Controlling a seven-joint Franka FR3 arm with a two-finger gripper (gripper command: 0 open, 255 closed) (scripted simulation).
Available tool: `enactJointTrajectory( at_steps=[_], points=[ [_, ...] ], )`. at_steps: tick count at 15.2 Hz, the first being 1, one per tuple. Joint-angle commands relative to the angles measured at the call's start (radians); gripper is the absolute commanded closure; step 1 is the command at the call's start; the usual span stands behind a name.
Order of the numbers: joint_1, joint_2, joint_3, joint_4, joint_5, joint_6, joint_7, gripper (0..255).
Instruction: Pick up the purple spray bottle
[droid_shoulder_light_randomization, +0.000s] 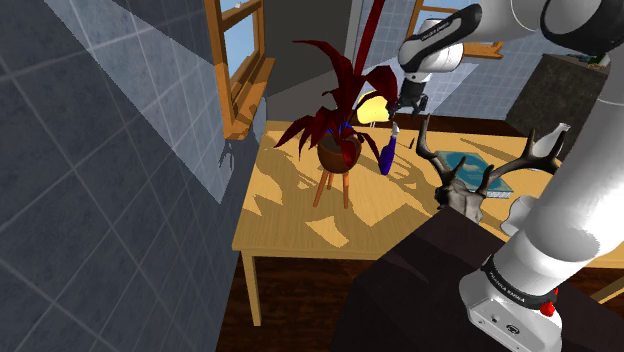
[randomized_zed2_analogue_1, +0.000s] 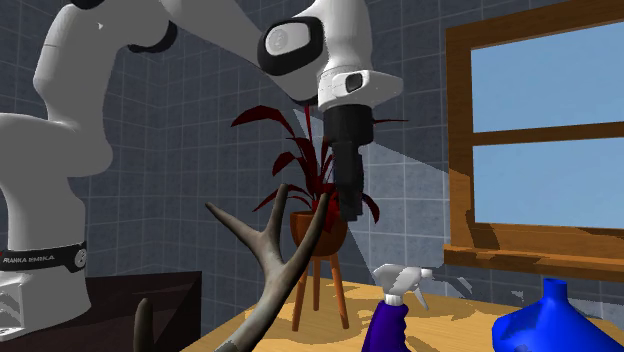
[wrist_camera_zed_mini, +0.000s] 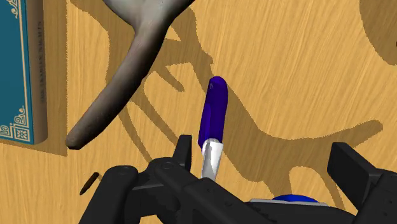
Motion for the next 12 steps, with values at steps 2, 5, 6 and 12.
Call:
enactJointTrajectory(
  at_steps=[2,5,6,12],
  points=[
    [-0.033,0.118,-0.002,0.093,0.046,0.014,-0.023,0],
    [-0.066,0.217,0.002,0.183,0.081,0.014,-0.037,0],
    [-0.067,0.224,0.003,0.18,0.083,0.024,-0.038,0],
    [-0.074,0.27,0.014,0.163,0.1,0.086,-0.049,0]
  ],
)
